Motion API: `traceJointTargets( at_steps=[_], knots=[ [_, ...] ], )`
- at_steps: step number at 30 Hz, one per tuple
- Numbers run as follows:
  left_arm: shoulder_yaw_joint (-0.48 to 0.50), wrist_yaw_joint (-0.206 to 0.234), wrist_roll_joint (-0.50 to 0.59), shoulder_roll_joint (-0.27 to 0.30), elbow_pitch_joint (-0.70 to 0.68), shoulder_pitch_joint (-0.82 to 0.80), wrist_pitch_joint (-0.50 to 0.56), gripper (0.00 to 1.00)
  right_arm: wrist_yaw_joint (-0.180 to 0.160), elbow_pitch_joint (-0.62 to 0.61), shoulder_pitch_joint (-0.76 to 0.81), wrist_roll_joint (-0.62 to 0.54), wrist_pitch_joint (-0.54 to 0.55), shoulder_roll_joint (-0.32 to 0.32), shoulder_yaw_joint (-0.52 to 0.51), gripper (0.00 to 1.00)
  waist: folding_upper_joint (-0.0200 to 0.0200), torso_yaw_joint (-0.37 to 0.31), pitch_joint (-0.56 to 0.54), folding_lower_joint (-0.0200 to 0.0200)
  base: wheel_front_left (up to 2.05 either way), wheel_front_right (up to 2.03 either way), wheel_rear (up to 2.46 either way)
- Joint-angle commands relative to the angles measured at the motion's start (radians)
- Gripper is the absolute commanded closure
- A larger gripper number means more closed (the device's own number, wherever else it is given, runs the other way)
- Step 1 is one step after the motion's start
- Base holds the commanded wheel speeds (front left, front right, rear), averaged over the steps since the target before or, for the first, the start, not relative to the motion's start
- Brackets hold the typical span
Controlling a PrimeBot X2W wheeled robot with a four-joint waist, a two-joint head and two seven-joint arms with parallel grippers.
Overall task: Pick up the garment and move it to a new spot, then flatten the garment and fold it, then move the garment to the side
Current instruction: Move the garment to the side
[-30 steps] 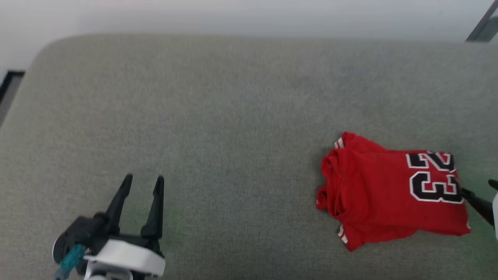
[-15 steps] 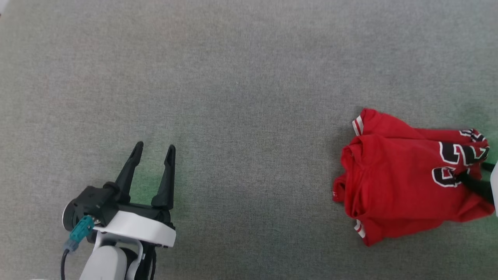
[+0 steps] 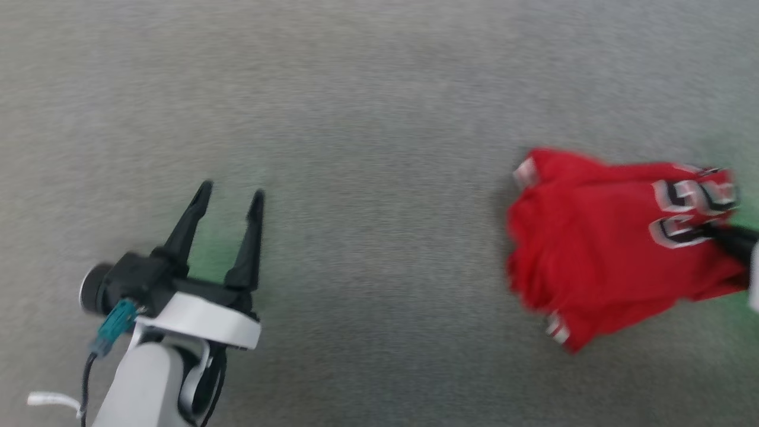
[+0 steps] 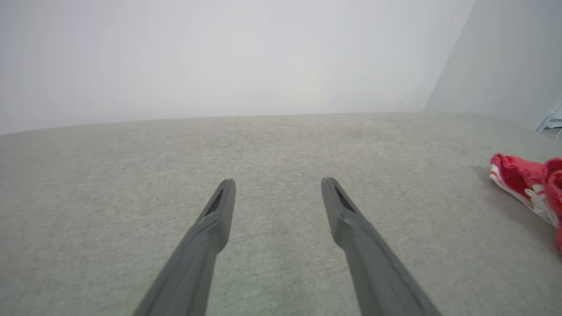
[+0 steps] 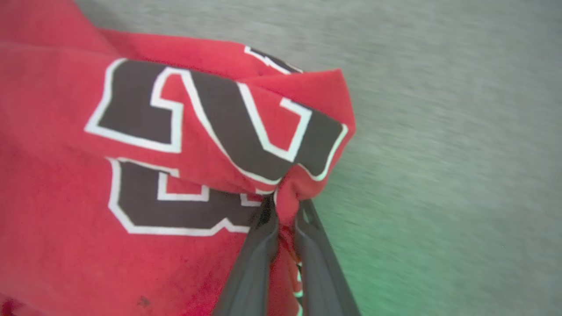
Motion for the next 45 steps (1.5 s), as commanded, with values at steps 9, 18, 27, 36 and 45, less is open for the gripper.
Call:
traceJointTargets(
  at_steps=[9, 18, 27, 36, 45],
  knots=[
    [-0.134, 0.003, 0.015, 0.1, -0.027, -0.233, -0.007, 0.0, -0.011, 0.092, -0.032, 0.018, -0.144, -0.082, -0.146, 1.0, 0.0, -0.18, 0.125, 0.0, 0.0, 0.0, 0.0],
    [-0.249, 0.003, 0.019, 0.159, -0.019, -0.512, -0.007, 0.0, -0.009, 0.267, -0.179, -0.013, -0.251, -0.111, -0.219, 1.0, 0.0, -0.241, 0.253, 0.0, 0.0, 0.0, 0.0],
    [-0.324, 0.003, 0.006, 0.176, -0.003, -0.771, -0.007, 0.0, -0.009, 0.55, -0.438, -0.102, -0.389, -0.103, -0.234, 1.0, 0.0, -0.244, 0.364, 0.0, 0.0, 0.0, 0.0],
    [-0.347, 0.003, -0.005, 0.196, 0.008, -0.835, -0.007, 0.0, -0.009, 0.793, -0.63, -0.245, -0.51, -0.045, -0.172, 1.0, 0.0, -0.239, 0.384, 0.0, 0.0, 0.0, 0.0],
    [-0.294, 0.005, 0.002, 0.182, 0.022, -0.737, -0.007, 0.0, -0.009, 0.864, -0.657, -0.313, -0.59, -0.026, -0.075, 0.0, 0.0, -0.229, 0.303, 0.0, 0.0, 0.0, 0.0]
  ],
)
